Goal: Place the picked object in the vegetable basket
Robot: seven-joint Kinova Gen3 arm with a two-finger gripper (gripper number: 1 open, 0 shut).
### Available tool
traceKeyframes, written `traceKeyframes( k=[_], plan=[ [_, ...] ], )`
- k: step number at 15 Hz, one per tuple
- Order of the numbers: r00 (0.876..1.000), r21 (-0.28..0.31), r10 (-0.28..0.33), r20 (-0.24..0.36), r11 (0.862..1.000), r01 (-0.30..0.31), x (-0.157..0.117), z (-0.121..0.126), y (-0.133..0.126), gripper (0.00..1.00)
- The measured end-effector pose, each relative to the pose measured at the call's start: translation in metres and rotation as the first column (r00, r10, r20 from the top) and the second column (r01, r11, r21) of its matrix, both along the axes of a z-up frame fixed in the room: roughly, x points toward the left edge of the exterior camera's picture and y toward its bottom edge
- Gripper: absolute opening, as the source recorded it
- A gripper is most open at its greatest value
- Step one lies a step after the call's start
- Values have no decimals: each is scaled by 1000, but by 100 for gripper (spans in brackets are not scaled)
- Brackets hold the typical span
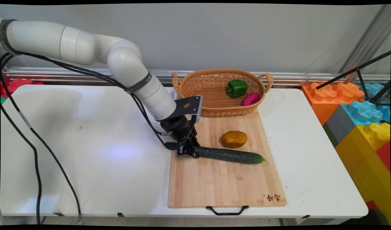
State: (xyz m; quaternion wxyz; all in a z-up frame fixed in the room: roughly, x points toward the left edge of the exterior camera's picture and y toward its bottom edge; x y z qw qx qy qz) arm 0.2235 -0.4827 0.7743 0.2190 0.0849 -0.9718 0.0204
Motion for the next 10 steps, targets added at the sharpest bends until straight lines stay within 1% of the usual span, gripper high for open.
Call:
traceKeyframes(
  k=[3, 5, 8, 10],
  plan=[
    [1000, 13, -3, 7, 1000, 3, 2, 0, 3, 0],
    [1000, 17, -6, -2, 1000, 6, 1, 7, 4, 0],
    [999, 28, -7, -37, 1000, 8, -2, 29, 6, 0],
    [997, 33, -12, -82, 999, 14, -9, 53, 8, 0]
  ],
)
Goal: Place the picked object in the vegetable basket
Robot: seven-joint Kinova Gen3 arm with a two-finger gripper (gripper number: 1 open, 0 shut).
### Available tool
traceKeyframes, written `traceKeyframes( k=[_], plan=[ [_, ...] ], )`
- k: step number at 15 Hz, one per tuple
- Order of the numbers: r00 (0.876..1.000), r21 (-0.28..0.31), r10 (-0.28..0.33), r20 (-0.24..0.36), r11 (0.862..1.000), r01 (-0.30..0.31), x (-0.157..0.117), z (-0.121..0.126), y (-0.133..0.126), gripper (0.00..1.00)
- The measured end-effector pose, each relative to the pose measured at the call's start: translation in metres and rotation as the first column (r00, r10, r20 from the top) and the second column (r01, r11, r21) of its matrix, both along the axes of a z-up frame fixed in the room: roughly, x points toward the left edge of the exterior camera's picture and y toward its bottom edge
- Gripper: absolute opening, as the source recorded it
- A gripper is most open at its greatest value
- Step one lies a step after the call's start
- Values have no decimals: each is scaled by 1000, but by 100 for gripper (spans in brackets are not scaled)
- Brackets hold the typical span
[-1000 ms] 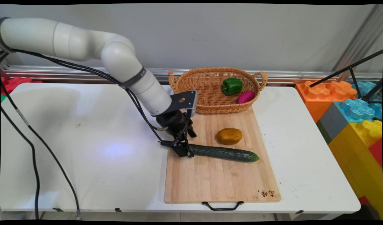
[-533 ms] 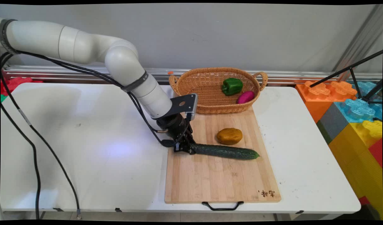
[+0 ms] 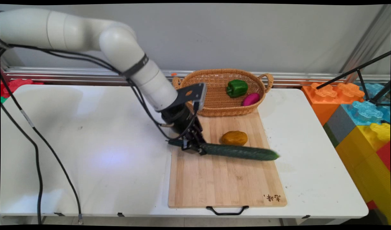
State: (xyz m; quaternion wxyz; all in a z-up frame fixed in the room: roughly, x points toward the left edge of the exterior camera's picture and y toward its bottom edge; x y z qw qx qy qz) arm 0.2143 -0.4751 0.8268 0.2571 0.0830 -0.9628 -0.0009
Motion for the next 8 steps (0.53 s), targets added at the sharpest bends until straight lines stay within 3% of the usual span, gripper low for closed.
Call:
traceKeyframes(
  k=[4, 8],
  plan=[
    [995, -21, 16, -97, 1000, -18, -19, 50, -12, 0],
    [988, -105, 50, -143, 992, -66, -23, 83, -43, 0]
  ],
)
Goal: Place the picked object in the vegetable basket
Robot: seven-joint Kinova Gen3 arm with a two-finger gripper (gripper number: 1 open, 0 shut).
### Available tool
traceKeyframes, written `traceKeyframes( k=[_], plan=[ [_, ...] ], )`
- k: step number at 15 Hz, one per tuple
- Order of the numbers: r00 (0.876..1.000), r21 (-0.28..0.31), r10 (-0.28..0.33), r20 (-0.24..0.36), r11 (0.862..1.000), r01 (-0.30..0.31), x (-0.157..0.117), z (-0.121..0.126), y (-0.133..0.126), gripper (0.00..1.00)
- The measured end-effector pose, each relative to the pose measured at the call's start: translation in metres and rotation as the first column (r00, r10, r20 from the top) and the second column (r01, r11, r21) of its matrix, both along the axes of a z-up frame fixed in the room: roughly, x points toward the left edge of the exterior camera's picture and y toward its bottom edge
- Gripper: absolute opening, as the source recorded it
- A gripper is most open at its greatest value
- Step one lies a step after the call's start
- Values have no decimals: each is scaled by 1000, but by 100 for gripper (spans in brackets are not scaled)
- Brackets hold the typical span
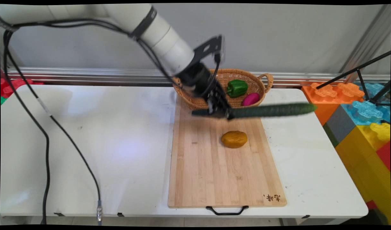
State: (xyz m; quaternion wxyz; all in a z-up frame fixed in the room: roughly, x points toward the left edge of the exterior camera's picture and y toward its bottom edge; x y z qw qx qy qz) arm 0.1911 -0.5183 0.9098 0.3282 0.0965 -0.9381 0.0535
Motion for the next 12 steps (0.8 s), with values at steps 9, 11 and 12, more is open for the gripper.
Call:
traceKeyframes(
  k=[9, 11, 12],
  plan=[
    [998, -257, 12, 66, 966, 5, 14, -2, -86, 0],
    [995, -297, -3, 99, 954, 33, 15, -12, -99, 0],
    [992, -323, -12, 128, 945, 53, 17, -20, -107, 0]
  ],
)
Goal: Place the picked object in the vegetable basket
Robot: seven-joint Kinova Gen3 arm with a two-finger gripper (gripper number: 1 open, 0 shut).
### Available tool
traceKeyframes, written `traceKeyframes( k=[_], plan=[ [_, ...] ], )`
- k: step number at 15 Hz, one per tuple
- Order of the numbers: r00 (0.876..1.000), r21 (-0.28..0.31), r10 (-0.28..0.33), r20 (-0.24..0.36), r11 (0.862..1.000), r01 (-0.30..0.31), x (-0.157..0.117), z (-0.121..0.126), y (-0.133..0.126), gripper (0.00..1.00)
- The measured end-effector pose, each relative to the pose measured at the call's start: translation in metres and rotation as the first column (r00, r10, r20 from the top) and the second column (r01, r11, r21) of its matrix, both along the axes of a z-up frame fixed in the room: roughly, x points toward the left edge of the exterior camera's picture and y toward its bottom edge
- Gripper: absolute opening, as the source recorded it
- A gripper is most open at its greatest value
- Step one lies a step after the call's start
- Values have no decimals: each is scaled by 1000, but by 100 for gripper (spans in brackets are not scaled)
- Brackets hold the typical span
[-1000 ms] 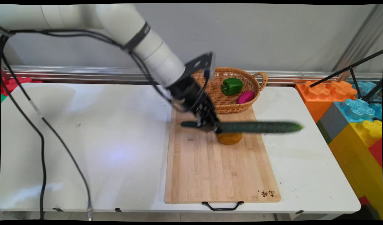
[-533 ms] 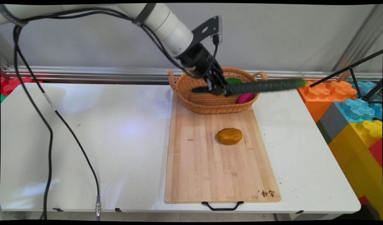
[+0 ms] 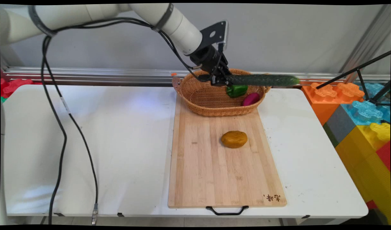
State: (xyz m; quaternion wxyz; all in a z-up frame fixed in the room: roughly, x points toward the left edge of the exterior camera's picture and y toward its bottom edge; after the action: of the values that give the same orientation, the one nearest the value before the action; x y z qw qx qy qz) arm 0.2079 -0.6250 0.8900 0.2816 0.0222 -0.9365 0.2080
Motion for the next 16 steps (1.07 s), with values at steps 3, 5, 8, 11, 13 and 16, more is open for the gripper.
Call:
traceKeyframes(
  k=[3, 5, 8, 11, 13, 16],
  plan=[
    [997, -48, -17, 72, 999, 21, 7, -23, -19, 0],
    [994, -65, -25, 105, 997, 32, 9, -36, -28, 0],
    [989, -78, -26, 147, 996, 38, 13, -52, -38, 0],
    [984, -79, -26, 178, 996, 41, 17, -69, -46, 0],
    [985, -63, -16, 172, 998, 28, 17, -74, -46, 100],
    [989, -27, 6, 148, 1000, -2, 15, -76, -43, 100]
  ],
)
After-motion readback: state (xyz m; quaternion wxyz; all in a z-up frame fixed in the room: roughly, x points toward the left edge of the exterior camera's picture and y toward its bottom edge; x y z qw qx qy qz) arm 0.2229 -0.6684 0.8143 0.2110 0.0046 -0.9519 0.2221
